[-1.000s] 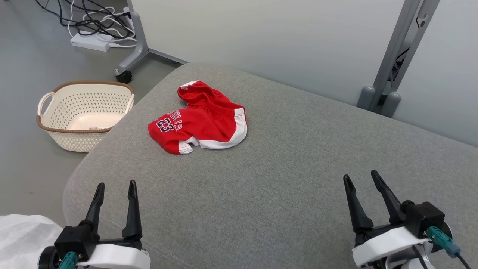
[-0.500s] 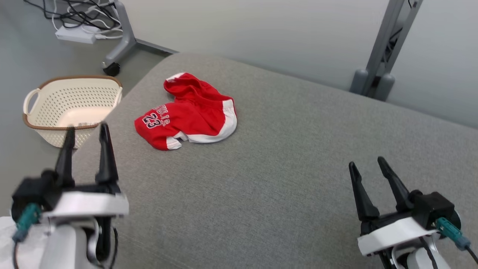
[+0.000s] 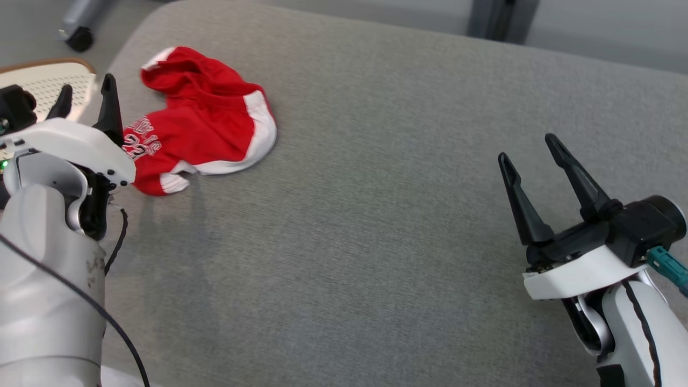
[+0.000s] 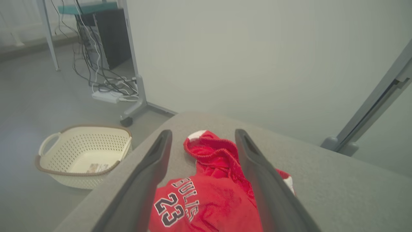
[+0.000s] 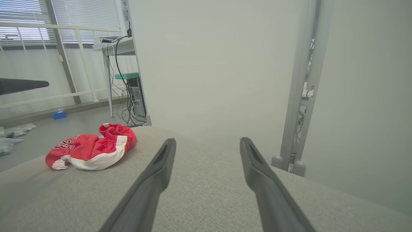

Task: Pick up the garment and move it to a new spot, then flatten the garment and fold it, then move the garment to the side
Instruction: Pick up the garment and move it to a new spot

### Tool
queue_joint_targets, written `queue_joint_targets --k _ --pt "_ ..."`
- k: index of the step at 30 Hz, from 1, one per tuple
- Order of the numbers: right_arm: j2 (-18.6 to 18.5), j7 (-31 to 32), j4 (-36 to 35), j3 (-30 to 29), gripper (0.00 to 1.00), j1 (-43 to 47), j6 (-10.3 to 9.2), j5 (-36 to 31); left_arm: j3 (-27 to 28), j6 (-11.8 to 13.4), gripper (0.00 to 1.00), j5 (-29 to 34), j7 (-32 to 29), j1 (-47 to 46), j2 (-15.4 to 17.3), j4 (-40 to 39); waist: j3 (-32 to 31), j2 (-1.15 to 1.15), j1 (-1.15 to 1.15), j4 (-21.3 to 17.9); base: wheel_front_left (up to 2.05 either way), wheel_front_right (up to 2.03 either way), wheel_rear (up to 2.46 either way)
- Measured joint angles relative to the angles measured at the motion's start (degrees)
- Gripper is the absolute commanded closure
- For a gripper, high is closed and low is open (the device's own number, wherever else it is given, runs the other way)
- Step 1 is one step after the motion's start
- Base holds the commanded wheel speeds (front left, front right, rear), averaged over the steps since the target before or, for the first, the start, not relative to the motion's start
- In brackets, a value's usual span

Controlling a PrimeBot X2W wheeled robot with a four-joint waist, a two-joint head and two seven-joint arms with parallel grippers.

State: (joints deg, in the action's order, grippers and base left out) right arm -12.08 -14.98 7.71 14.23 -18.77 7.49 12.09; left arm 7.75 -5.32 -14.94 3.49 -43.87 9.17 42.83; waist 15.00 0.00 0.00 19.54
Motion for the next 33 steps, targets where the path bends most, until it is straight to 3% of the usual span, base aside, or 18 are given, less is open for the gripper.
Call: queue_joint_targets --k 7,16,25,26,27,33 --pt "-1.41 0.00 0.27 1.67 0.00 -2.05 0.00 0.13 1.01 -1.24 0.00 -5.55 -14.43 -8.98 2.27 14.86 5.10 0.00 0.00 -4.44 0.00 0.00 0.00" --pt "-1.81 0.00 -0.05 2.77 0.00 -3.61 0.00 1.02 -0.40 -1.32 0.00 -6.21 -20.87 -15.98 4.46 24.64 9.37 0.00 0.00 -8.84 0.00 0.00 0.00" --pt "-1.83 -0.01 -0.27 2.35 0.00 -4.21 0.00 1.08 -2.70 2.05 0.00 -4.37 -24.08 -17.79 5.10 28.63 10.63 0.00 0.00 -9.90 0.00 0.00 0.00" --pt "-1.82 -0.01 -0.22 2.22 0.00 -4.20 0.00 1.08 -2.68 2.04 0.64 -4.45 -24.15 -17.89 5.05 28.80 10.62 0.00 0.00 -9.90 0.00 0.00 0.00" --pt "-1.80 -0.01 -0.12 2.09 0.00 -4.20 0.00 1.08 -2.67 2.02 1.00 -4.74 -23.85 -17.97 5.02 28.87 10.61 0.00 0.00 -9.89 0.00 0.00 0.00" --pt "-1.16 0.00 0.81 1.45 0.00 -4.20 0.00 1.05 -2.58 1.83 1.00 -5.35 -18.31 -18.01 4.66 28.94 9.78 0.00 0.00 -9.64 0.00 0.00 0.00"
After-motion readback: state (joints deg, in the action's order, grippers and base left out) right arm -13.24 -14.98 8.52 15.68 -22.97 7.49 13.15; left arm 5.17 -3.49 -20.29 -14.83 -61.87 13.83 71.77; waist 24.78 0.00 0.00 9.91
